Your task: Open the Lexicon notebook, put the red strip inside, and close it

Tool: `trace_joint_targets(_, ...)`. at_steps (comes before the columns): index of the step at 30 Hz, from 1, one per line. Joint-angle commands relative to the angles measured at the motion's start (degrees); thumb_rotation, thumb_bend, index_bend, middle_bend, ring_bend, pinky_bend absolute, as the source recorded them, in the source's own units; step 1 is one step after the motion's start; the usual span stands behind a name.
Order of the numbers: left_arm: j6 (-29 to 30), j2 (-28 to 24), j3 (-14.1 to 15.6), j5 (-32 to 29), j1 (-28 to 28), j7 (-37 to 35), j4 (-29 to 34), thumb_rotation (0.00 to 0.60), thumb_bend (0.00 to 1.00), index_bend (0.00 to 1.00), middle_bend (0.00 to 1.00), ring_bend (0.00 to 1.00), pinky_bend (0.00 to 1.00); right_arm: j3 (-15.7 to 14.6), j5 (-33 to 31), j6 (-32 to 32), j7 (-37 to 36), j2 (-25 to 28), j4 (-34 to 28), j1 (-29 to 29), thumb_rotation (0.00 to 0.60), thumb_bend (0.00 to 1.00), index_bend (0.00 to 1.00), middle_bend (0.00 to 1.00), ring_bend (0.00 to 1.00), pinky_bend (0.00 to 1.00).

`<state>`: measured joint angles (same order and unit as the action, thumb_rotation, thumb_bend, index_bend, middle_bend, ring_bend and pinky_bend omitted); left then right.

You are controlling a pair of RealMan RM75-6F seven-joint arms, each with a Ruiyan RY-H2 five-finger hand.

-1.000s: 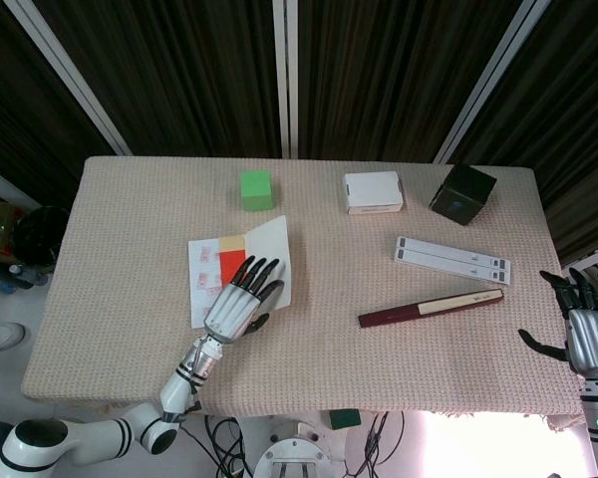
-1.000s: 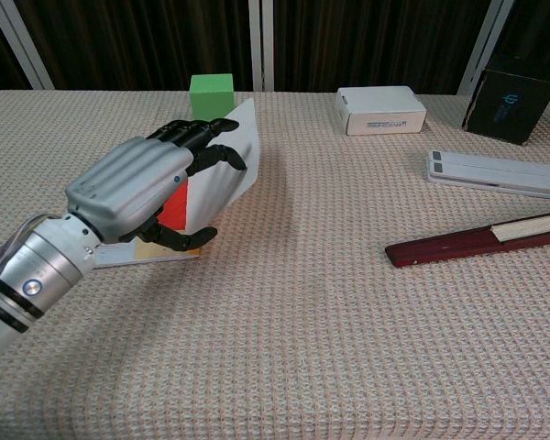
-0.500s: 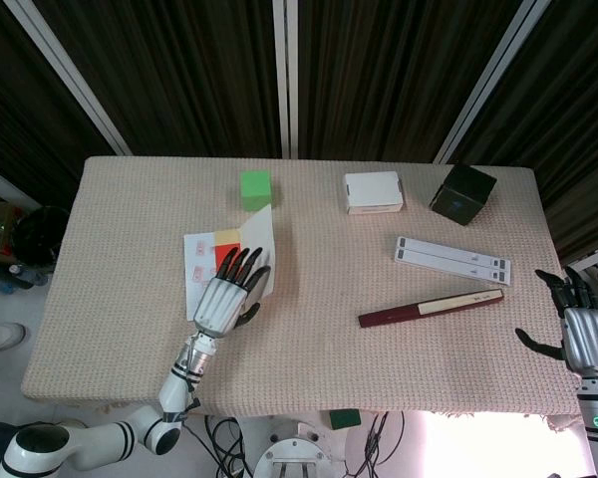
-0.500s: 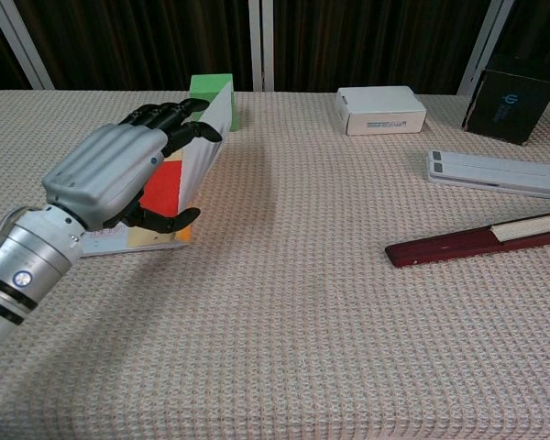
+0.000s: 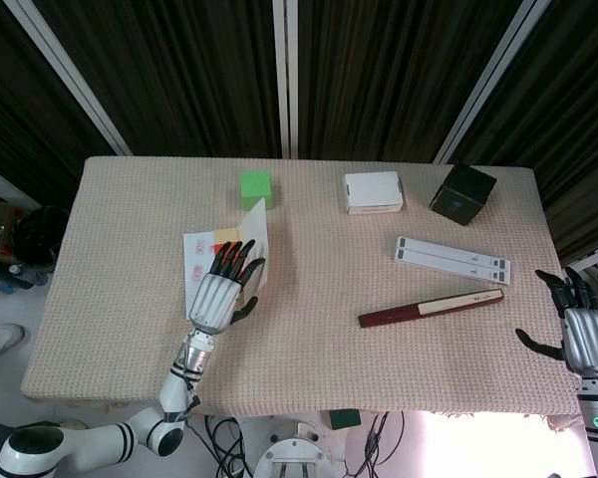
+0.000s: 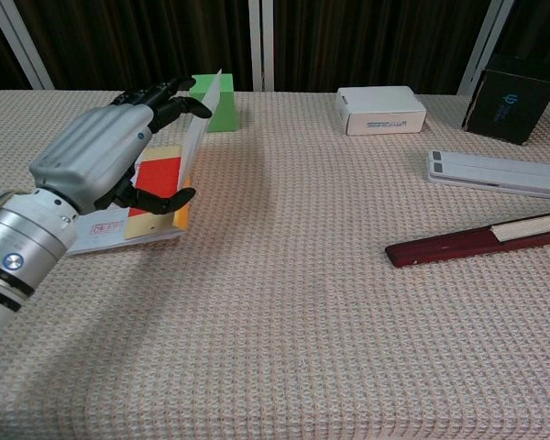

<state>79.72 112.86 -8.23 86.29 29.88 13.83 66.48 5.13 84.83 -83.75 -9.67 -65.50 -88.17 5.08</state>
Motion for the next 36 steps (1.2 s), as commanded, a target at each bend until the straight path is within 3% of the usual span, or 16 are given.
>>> trace_joint_targets(1, -0.6, -0.8, 0.1, -0.7, -0.5, 0.6, 1.5, 0.600, 0.26, 0.19, 0.00, 0.00, 0.06, 0.0, 0.0, 0.1, 0.0, 0.0, 0.1, 0.0, 0.600, 0.13, 0.15, 0.15, 0.00, 0.11)
trace_joint_targets(10, -2.1, -3.2, 0.0, -4.0, -2.4, 0.9, 6.8, 0.600, 0.26, 0.19, 0.00, 0.00, 0.07, -0.1, 0.1, 0.2, -0.4, -0.1, 0.4, 0.1, 0.600, 0.13, 0.15, 0.15, 0.00, 0.11)
trace_joint_targets(23, -0.5, -5.6, -2.7, -5.0, -2.9, 3.0, 10.7, 0.600, 0.26, 0.19, 0.00, 0.00, 0.07, -0.1, 0.2, 0.1, -0.4, 0.0, 0.4, 0.2, 0.600, 0.13, 0.15, 0.15, 0.00, 0.11)
trace_joint_targets(31, -4.0, -9.3, -0.8, -8.6, -4.1, 7.6, 16.0, 0.600, 0.26, 0.19, 0.00, 0.00, 0.07, -0.3, 0.2, 0.5, -0.7, -0.2, 0.7, 0.3, 0.600, 0.13, 0.15, 0.15, 0.00, 0.11)
trace_joint_targets(36, -4.0, -9.2, -1.9, -11.2, -5.0, 5.1, 16.9, 0.600, 0.26, 0.19, 0.00, 0.00, 0.07, -0.4, 0.4, 0.6, -0.7, -0.3, 0.8, 0.5, 0.600, 0.13, 0.15, 0.15, 0.00, 0.11)
